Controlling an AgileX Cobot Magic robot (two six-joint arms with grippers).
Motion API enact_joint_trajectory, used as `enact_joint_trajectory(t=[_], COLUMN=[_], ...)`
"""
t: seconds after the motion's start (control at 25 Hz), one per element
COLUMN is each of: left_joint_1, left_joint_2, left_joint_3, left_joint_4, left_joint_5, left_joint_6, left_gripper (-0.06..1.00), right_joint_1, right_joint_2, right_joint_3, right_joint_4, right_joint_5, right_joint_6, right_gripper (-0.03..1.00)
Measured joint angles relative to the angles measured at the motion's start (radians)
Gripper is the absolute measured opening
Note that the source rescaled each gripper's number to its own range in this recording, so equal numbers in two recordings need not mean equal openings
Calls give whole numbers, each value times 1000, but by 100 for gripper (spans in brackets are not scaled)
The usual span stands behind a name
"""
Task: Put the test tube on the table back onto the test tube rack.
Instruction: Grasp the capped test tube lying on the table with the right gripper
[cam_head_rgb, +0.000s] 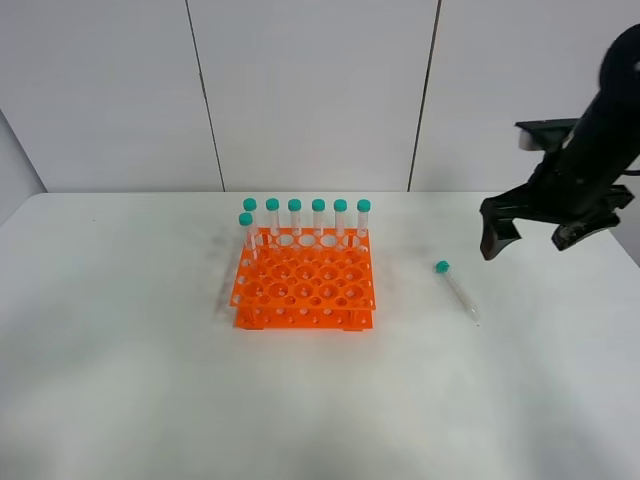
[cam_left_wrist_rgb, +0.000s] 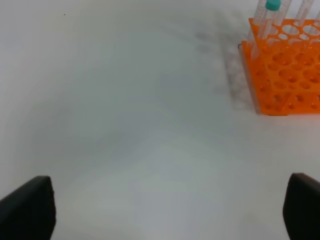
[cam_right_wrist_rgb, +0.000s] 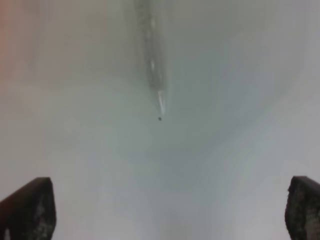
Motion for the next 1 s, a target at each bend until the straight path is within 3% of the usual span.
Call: enact_joint_trajectory(t=[0.16, 1.0], left_joint_1=[0, 0], left_joint_2=[0, 0], left_joint_3=[0, 0], left_joint_4=[0, 0], left_joint_5=[0, 0], left_joint_6=[0, 0], left_gripper=[100, 100], right_joint_1=[32, 18], right_joint_2=[81, 366], right_joint_3=[-4, -5], right_joint_4=[0, -16], right_joint_5=[-65, -288], right_joint_6=[24, 25], right_gripper=[100, 100])
